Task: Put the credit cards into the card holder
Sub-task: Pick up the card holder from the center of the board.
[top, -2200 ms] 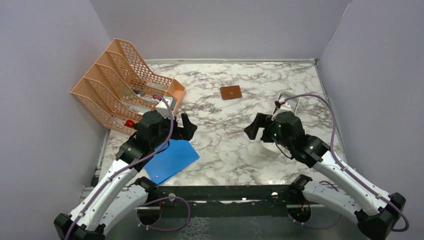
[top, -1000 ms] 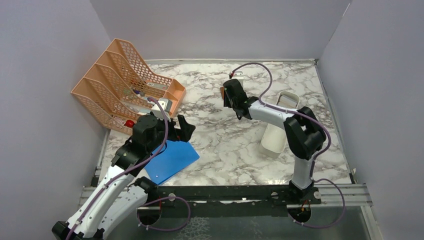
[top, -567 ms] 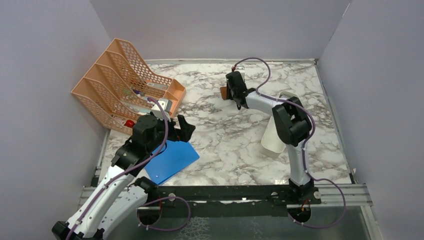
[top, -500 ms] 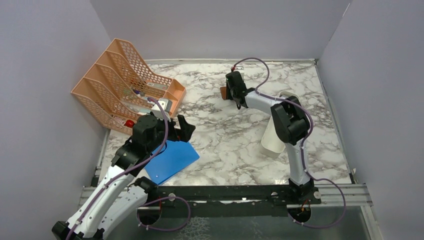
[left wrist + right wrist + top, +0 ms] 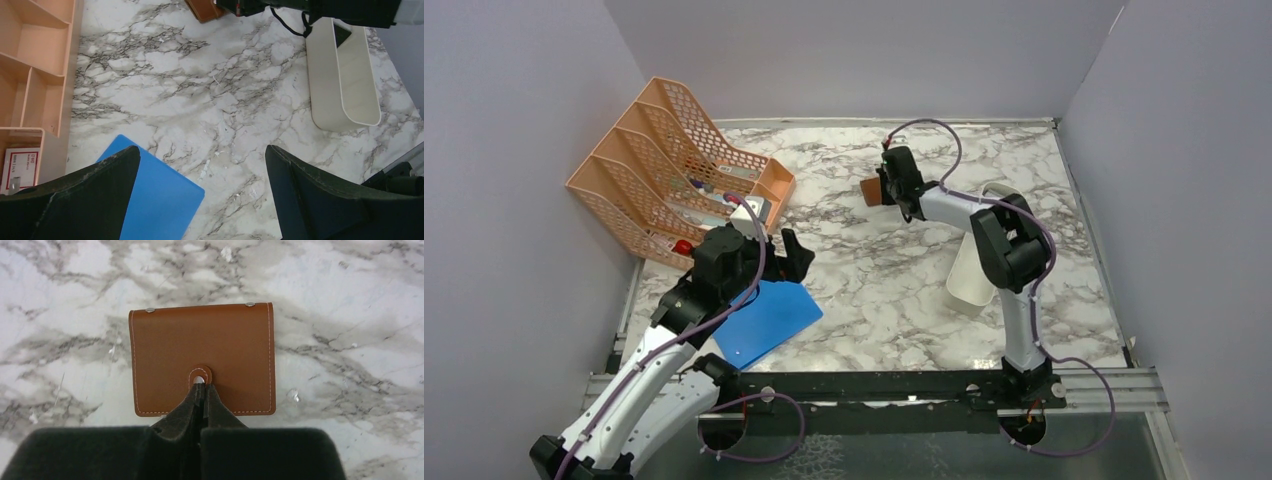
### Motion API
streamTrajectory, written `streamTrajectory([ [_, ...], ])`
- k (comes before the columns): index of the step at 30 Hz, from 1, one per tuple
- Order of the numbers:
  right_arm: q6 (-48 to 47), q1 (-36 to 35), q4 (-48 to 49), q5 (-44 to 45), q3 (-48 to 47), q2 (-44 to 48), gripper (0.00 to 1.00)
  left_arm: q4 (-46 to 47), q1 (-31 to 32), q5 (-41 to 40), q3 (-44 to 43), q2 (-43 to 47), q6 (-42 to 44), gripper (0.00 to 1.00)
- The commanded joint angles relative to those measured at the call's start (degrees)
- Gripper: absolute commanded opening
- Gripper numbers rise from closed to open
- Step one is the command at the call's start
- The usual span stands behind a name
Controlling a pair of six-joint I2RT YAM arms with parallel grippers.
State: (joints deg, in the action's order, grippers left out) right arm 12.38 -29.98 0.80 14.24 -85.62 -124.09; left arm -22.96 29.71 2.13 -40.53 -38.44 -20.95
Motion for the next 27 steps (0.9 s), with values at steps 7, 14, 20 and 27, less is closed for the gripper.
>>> streamTrajectory([
  [7,-6.46,-0.35,4.21,-17.77,17.54,16.44,0.01,-1.47,-0.35,-2.41,-0.25,-2.01,-0.67,0.96],
  [14,-12.24,-0.35,17.20,-36.47,34.11,31.82,0.01,-0.02,-0.35,0.44,-0.88,-4.43,-2.30,0.94],
  [20,-12.19,-0.35,26.93,-51.02,41.94,42.50,0.01,5.40,-0.35,14.06,-1.70,-8.32,-6.81,0.89],
  [27,-10.80,-0.43,31.50,-65.65,44.54,50.11,0.01,10.85,-0.36,22.80,-4.15,-11.39,-6.44,0.89],
])
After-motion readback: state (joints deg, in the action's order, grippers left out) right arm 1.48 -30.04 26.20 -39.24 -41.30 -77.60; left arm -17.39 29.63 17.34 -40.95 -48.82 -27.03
